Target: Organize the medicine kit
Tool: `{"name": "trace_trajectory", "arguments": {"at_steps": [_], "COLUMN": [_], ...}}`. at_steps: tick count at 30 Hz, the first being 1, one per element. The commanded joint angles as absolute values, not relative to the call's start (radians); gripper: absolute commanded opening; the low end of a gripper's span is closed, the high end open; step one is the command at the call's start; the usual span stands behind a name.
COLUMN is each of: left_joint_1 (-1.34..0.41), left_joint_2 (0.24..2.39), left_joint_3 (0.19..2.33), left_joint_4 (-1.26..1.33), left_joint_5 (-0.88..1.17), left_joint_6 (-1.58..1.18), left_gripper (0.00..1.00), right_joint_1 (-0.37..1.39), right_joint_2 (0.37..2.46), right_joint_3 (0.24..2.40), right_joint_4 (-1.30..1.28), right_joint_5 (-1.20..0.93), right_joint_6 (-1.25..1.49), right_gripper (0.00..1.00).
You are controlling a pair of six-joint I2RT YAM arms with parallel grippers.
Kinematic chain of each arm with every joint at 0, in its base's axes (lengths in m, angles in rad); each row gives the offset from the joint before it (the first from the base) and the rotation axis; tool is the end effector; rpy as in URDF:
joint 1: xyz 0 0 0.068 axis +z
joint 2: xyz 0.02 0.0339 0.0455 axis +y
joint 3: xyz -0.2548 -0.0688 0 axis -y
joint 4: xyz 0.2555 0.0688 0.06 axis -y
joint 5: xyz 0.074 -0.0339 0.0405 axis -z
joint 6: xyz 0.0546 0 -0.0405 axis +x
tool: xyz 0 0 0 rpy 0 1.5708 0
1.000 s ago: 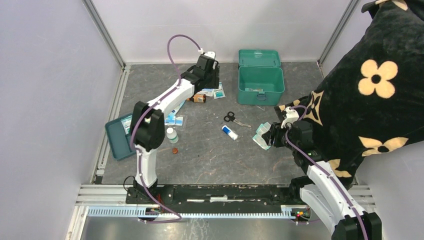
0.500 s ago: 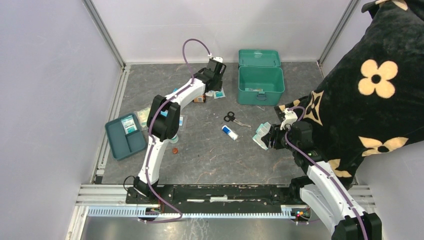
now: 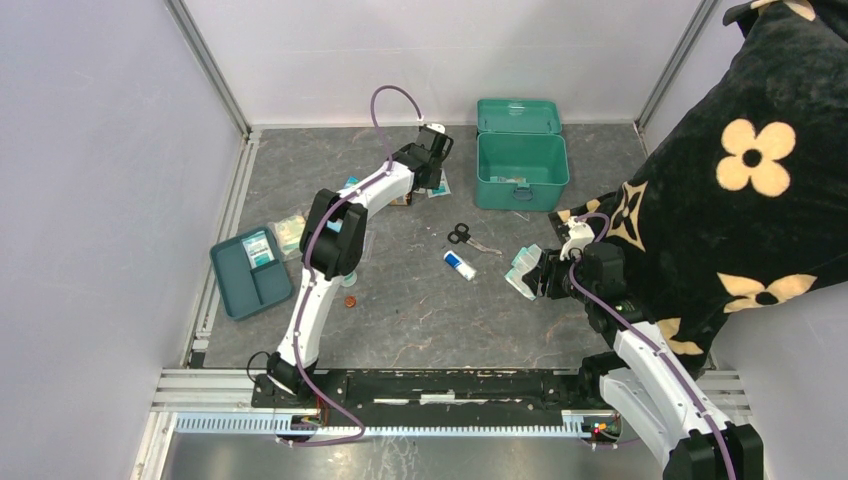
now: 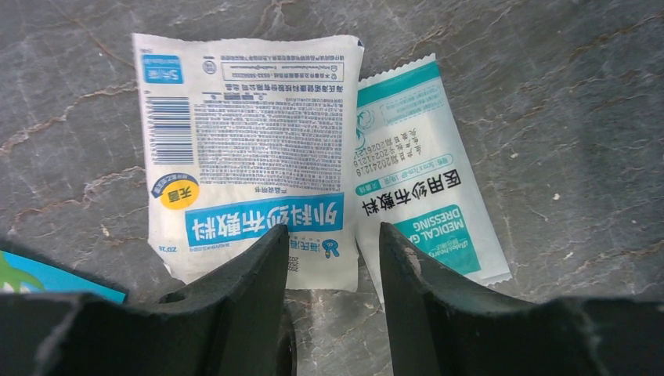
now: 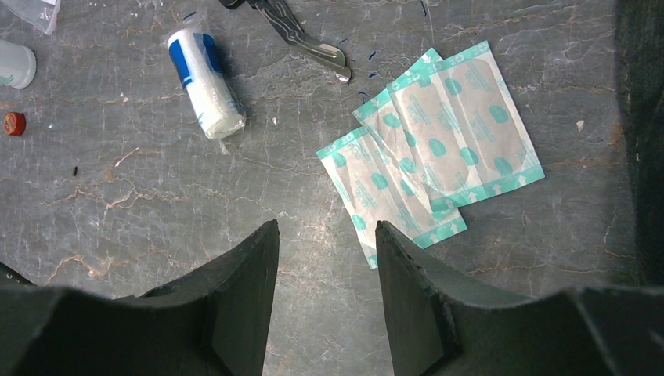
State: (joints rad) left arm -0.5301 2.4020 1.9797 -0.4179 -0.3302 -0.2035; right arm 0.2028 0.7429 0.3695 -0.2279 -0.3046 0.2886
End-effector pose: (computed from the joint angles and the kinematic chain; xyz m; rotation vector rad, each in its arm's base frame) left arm 0.4832 -0.2627 0.1417 0.2341 2.3413 0.0431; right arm 0.1888 0.0555 0.1772 -0.0833 2.2036 0.6088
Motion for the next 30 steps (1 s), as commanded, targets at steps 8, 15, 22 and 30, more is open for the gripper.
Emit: {"name": "trace_trajectory", "arguments": {"at_steps": [8, 15, 22, 30], "left_joint_1": [-0.533, -0.534, -0.541, -0.546], "left_joint_2": [2.42, 2.362, 2.192, 1.93], "left_joint_3": [1.999, 1.991, 1.913, 1.702], "left_joint_4": [-0.4, -0.406, -0.396, -0.347], "left_joint_5": [-0.351, -0.356, -0.338, -0.226], "left_joint_6": [-0.185, -0.157, -0.148, -0.204], "left_gripper": [0.26, 0.03, 0.02, 0.02], "right_joint_1": [0.201, 0.2, 0.199, 0.199], "right_joint_2": [0.756, 0.752, 0.755, 0.785], "right_joint_3": [0.373, 0.377, 0.394, 0.426], "right_joint_4": [-0.191, -0.197, -0.185, -0.136], "right_joint_5": [-0.318, -0.309, -0.309, -0.324], "right_joint_6": [0.293, 0.289, 0.318, 0.423], "right_gripper": [0.54, 0.54, 0.55, 0.55]}}
